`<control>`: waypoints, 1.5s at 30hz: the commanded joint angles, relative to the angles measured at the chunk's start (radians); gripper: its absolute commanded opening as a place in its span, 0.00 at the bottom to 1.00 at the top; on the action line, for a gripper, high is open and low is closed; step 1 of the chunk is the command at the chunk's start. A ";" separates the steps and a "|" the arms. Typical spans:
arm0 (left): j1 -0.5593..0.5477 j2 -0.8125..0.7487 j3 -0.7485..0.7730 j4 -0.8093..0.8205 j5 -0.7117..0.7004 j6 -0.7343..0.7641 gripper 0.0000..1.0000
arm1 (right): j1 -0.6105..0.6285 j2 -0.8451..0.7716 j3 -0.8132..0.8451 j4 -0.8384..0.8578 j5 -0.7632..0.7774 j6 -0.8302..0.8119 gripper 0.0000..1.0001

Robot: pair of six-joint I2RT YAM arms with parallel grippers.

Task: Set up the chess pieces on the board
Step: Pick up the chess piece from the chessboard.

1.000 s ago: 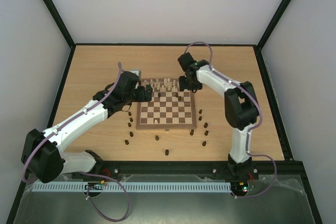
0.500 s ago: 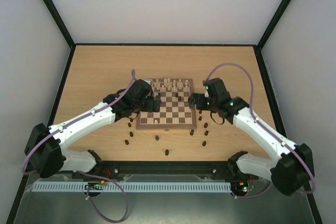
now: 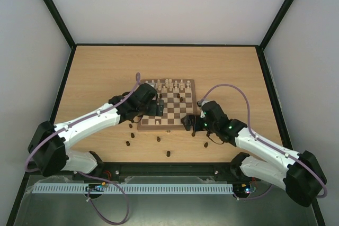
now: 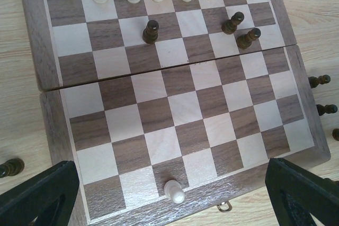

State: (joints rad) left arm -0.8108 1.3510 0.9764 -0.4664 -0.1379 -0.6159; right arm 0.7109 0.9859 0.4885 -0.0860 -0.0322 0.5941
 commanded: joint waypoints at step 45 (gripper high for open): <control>-0.052 0.133 -0.031 -0.166 0.006 -0.022 0.88 | 0.004 -0.035 0.001 0.045 0.071 -0.037 0.99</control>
State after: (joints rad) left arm -0.8555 1.4322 0.8845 -0.6277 -0.1242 -0.6765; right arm 0.7113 0.9520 0.5072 -0.0528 0.0410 0.5648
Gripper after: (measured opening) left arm 0.921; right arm 0.986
